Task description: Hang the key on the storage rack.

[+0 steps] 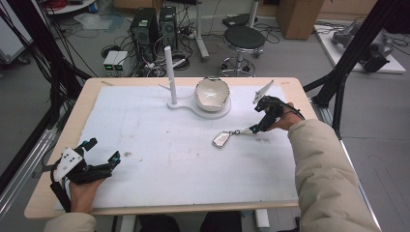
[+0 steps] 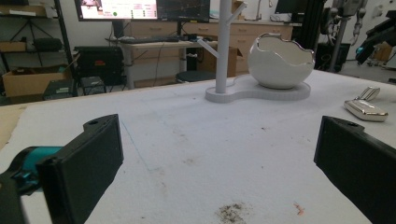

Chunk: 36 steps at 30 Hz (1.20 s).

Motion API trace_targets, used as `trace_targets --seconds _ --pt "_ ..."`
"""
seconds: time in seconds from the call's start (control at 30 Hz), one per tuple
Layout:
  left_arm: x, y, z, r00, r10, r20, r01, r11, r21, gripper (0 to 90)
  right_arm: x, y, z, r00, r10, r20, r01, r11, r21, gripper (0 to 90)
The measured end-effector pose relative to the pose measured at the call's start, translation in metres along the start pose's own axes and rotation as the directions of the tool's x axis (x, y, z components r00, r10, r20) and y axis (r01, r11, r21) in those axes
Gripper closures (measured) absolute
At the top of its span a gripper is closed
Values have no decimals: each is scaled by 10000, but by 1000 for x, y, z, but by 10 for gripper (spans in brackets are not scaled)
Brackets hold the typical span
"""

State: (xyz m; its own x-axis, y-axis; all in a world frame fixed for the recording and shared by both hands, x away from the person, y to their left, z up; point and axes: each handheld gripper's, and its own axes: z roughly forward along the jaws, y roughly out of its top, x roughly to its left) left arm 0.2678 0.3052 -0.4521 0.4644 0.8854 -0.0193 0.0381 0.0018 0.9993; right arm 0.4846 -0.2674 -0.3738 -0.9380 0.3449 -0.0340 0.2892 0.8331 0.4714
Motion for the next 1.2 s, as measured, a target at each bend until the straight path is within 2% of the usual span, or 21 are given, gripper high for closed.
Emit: trace_targets --seconds 0.1,0.17,0.2,0.23,0.27,0.4,0.47,0.53,0.57,0.6,0.63,0.7,0.87,1.0,1.03,1.07,1.1,1.13,1.2 --pt "0 0 0 10000 7 3 -7 10000 -11 18 0 1 9 9999 -1 -165 8 9991 420 6" --pt "0 0 0 10000 -1 5 1 10000 -34 18 0 1 12 9998 -37 -170 46 9987 498 6" --pt "0 0 0 10000 14 20 -14 10000 -33 18 0 2 16 9995 -113 -287 133 9974 708 43" --pt "0 0 0 10000 23 22 -23 10000 -40 18 0 2 16 9995 -113 -287 133 9974 708 43" --pt "0 0 0 10000 31 37 -31 10000 -50 18 1 2 22 9986 -199 -486 249 9942 1045 45" --pt "0 0 -1 10000 51 44 -51 10000 -83 18 1 0 29 9983 -207 -545 296 9852 1686 74" --pt "0 0 -1 10000 18 39 -18 10000 -75 18 0 0 29 9983 -242 -535 335 9828 1814 168" --pt "0 0 -1 10000 25 41 -25 10000 -94 18 -1 1 29 9983 -181 -561 280 9829 1819 223" --pt "0 0 -1 10000 25 41 -25 10000 -94 18 -1 1 29 9983 -181 -561 280 9829 1819 223" --pt "0 0 -1 10000 42 48 -42 9999 -117 18 0 1 30 9960 -454 -775 595 9798 1908 334" --pt "0 0 -1 10000 53 56 -52 9999 -121 18 0 1 30 9947 -517 -891 691 9765 2041 355" --pt "-1 -1 -1 10000 69 44 -69 9998 -170 18 2 1 32 9939 -727 -828 897 9703 2247 394" --pt "-1 -1 -2 10000 66 28 -66 9998 -194 18 0 3 32 9938 -769 -803 932 9700 2247 507" --pt "0 -1 -2 10000 54 39 -53 9998 -196 18 1 3 34 9930 -985 -652 1119 9608 2536 582" --pt "0 -1 -2 10000 54 30 -53 9998 -204 18 1 4 34 9922 -1090 -607 1211 9585 2582 632" --pt "0 -1 -2 10000 54 30 -53 9998 -204 18 1 4 34 9922 -1090 -607 1211 9585 2582 632" --pt "0 -1 -2 10000 60 39 -59 9998 -199 18 2 5 34 9890 -1321 -663 1451 9531 2656 704" --pt "0 -1 -2 10000 53 35 -53 9998 -195 18 3 6 34 9877 -1408 -683 1541 9504 2703 732" --pt "0 -1 -2 10000 59 37 -58 9998 -200 18 4 7 35 9884 -1324 -744 1479 9501 2745 736"
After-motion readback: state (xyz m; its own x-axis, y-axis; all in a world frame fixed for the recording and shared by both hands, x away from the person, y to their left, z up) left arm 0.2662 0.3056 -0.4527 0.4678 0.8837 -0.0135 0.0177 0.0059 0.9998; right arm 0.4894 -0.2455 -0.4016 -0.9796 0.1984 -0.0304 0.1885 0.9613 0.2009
